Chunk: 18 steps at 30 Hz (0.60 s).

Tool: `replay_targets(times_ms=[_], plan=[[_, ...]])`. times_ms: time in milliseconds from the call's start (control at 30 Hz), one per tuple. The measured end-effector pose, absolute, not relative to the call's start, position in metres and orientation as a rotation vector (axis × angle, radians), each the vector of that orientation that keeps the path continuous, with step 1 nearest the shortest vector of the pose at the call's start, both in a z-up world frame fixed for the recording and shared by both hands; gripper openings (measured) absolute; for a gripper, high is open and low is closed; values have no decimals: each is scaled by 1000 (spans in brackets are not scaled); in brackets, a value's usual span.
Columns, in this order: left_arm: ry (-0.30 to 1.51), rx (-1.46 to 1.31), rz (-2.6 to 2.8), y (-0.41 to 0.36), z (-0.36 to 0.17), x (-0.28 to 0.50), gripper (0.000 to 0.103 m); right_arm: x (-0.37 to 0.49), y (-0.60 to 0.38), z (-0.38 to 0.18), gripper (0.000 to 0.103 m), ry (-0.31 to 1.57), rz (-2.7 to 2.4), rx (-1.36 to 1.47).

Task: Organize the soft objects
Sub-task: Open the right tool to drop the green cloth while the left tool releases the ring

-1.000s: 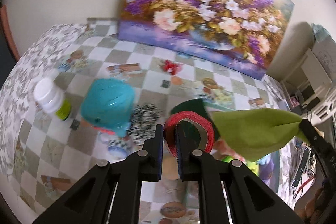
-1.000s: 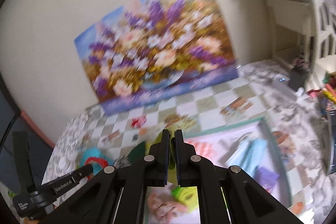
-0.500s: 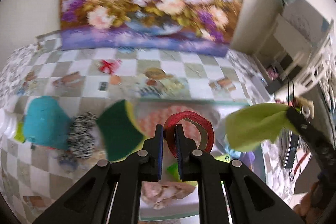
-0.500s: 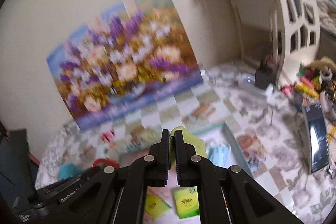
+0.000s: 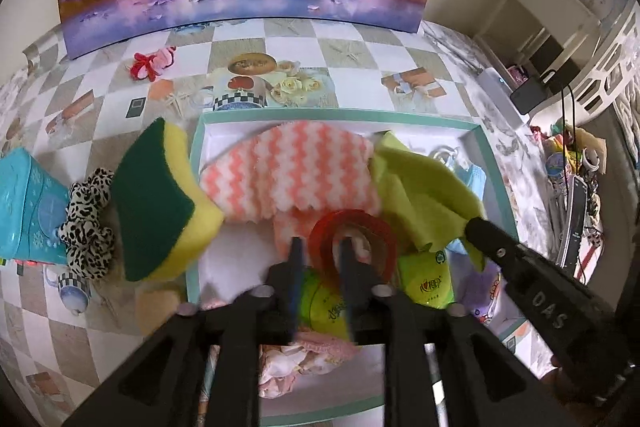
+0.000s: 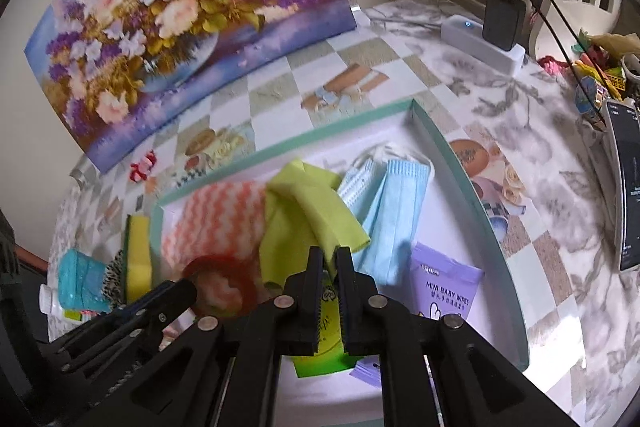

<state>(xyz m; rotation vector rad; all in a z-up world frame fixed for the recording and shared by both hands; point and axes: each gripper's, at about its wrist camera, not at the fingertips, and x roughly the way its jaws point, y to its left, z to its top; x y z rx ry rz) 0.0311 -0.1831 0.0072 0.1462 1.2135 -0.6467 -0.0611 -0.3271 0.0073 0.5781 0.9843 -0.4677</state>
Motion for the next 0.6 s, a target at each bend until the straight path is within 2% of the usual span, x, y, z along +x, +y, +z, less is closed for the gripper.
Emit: replay_targets(times_ms=[33, 67, 133, 200, 300, 367, 433, 500, 567, 600], plan=[[1211, 141, -649, -182, 9, 31, 49, -60, -326, 7, 10, 995, -469, 574], [1207, 134, -651, -180, 12, 31, 53, -60, -325, 5, 12, 1016, -475, 563], [1206, 125, -653, -176, 17, 32, 53, -56, -324, 3, 23, 1039, -483, 549], [1211, 116, -634, -169, 22, 34, 53, -57, -323, 1, 39, 1053, -491, 543], [1218, 97, -591, -154, 25, 41, 61, -58, -322, 5, 55, 1054, -509, 529], [1216, 92, -542, -143, 28, 47, 70, -59, -320, 8, 63, 1054, -519, 511], [1208, 94, -489, -130, 29, 52, 73, -58, -318, 9, 66, 1057, -518, 498], [1209, 86, -441, -118, 29, 59, 78, -56, -314, 7, 75, 1069, -512, 481], [1209, 72, -404, -106, 28, 63, 87, -53, -310, 6, 78, 1081, -500, 462], [1211, 60, -379, -98, 28, 67, 87, -52, -307, 5, 81, 1086, -494, 449]])
